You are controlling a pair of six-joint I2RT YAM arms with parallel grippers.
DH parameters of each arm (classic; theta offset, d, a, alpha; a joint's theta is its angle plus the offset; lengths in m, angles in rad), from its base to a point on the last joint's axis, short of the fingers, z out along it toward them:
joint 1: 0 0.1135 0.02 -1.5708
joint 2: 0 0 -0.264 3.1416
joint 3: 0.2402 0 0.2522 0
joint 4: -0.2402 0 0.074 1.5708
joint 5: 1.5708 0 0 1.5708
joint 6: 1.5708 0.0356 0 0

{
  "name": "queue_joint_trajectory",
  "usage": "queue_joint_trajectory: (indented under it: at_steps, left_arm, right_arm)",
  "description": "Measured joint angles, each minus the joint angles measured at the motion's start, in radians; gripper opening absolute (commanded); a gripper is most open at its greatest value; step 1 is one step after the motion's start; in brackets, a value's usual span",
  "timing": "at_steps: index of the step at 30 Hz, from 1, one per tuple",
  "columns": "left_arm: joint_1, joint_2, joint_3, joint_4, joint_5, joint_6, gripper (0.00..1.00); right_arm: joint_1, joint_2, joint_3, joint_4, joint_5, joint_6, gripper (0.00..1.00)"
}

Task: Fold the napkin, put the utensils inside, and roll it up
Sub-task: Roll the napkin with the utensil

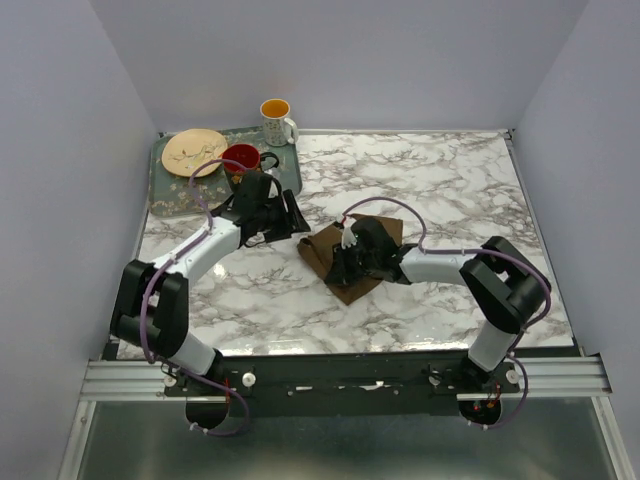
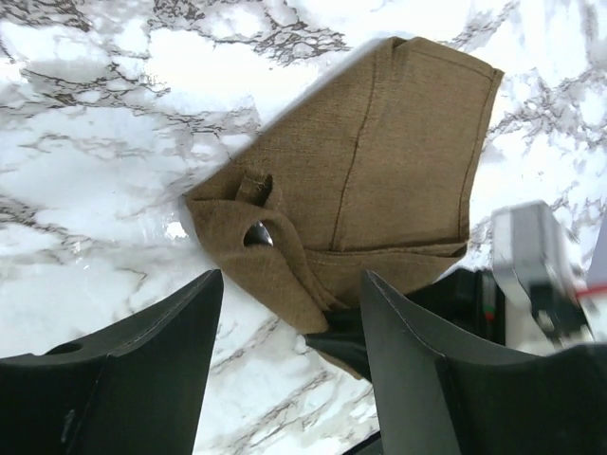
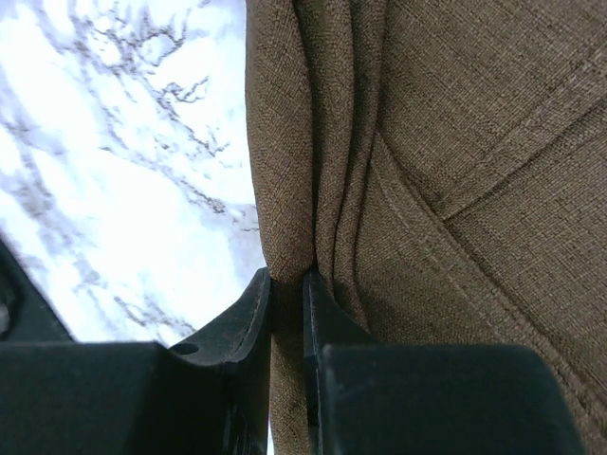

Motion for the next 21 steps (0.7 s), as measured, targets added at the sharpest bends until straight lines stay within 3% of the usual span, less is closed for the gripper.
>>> queue_joint_trajectory:
  at_steps: [10,21]
  left_arm:
    - [-0.023,-0.227,-0.169,-0.045,-0.056,-0.033,0.72]
    - [-0.16,-0.084,-0.269,0.032,-0.068,-0.238,0.72]
  right_arm:
    - [-0.132,0.093,-0.075,0.232,-0.36,0.119,0.01]
    - [-0.164,0.154,-0.121,0.375,-0.533,0.196,0.01]
